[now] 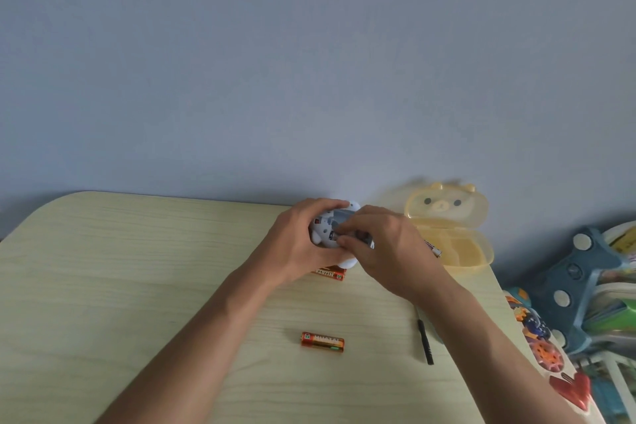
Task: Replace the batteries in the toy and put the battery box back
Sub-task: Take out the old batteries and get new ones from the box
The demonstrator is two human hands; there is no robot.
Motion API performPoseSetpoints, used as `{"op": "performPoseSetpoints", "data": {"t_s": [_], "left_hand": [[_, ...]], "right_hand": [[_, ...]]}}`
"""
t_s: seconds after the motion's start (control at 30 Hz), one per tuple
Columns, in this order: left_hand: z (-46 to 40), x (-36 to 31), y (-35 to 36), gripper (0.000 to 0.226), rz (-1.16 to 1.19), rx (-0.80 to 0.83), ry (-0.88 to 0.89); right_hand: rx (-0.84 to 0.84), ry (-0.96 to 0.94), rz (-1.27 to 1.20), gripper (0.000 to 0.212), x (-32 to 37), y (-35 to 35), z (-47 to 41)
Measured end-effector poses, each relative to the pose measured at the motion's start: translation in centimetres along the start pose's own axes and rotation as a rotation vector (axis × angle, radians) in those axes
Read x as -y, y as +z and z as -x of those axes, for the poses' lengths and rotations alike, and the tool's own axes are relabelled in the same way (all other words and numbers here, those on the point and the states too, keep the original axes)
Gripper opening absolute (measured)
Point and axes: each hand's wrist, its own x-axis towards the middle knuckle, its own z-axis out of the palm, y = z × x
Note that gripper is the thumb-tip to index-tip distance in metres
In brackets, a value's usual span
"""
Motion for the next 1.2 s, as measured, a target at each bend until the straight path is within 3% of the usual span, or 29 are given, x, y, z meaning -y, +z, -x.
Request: {"op": "performPoseSetpoints", "data": {"t_s": [0.3,0.53,0.63,0.73,0.9,1.2], "left_hand": [[0.3,-0.3,0.0,0.071,-0.03,0.002,-0.02],[0.5,-0.4,0.3,0.064,-0.027,0.009,-0.044],[0.6,-0.4,0.3,0.064,-0.049,-0.012,-0.047],[0.5,-0.2,0.4,0.065,-0.061,-0.024,-0.066],[0.4,0.2,0.3,0.068,-0.089,-0.038,-0.059],[0.4,0.4,0.1,0.067,-0.099,-0.043,-0.058]], "right_hand": [[0.211,0.166,-0.013,0.014,0.7,-0.5,-1.3],[-0.152,0.238,-0.345,0.003,-0.1,-1.2,-0.1],[-0.321,0.359,-0.382,0.002,-1.9,-3.2,0.4],[-0.393,0.485,-0.277,0.007,-4.2,-4.7,1.5],[-0.369,0.562,-0.147,0.004,-6.2,-5.0,2.8],[-0.226,0.593,0.219,0.013,-6.5,-3.6,2.8]]}}
